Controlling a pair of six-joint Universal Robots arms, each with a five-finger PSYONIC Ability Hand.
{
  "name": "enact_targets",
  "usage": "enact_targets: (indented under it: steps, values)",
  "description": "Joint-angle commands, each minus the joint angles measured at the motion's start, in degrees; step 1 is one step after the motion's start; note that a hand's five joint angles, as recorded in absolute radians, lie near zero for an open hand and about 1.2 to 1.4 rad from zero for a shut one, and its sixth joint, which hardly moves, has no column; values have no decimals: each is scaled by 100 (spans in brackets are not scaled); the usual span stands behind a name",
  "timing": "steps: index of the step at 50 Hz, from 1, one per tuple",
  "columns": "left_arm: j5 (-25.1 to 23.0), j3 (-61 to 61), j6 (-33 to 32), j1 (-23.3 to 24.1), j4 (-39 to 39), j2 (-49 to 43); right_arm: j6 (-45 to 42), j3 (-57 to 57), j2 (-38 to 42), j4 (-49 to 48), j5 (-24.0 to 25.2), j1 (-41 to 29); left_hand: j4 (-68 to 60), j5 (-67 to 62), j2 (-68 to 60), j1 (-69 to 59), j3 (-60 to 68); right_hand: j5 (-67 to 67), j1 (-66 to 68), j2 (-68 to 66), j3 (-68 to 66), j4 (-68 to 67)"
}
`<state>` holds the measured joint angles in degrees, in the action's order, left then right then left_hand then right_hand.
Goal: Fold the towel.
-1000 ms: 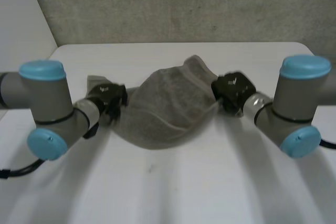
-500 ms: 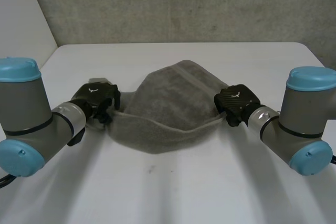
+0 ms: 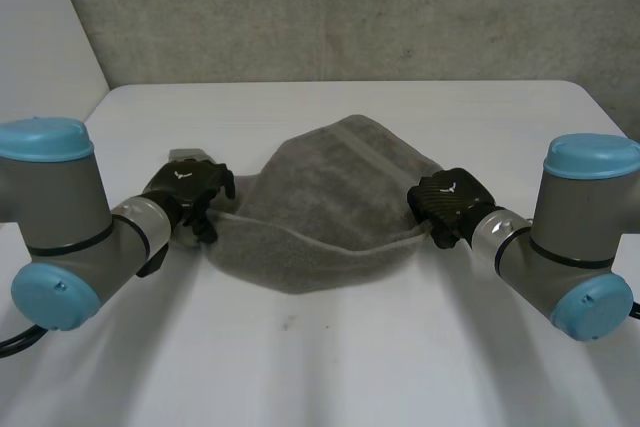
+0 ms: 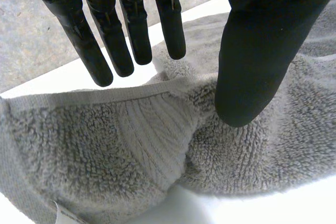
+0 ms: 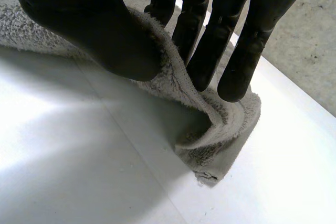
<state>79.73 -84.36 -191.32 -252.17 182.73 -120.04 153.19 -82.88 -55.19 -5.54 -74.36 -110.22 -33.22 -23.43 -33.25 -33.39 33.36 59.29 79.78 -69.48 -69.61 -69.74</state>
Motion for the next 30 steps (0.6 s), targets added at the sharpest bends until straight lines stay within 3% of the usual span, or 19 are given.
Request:
enact_targets:
  steps: [1,10,16,30]
  values:
    - [34,95,-81,-8,0,-160,0,-27,8,-9,0,0,-677,-656,-673,-659,663,1071,22,-1052,-1039,-1026]
    - [104,-98,-1125,-244,0,-116,-17,8,52,-35,0,0,-1936,-1916,-1933,-1919,1922,1071,22,-1052,-1039,-1026]
    - [104,-186,-1250,-342,0,15,-26,17,61,-35,-9,0,-2710,-2689,-2707,-2693,2696,1071,22,-1052,-1039,-1026]
    - [95,-345,-1294,-342,26,183,-26,26,78,-35,-35,0,-2561,-2540,-2557,-2543,2547,1071,22,-1052,-1039,-1026]
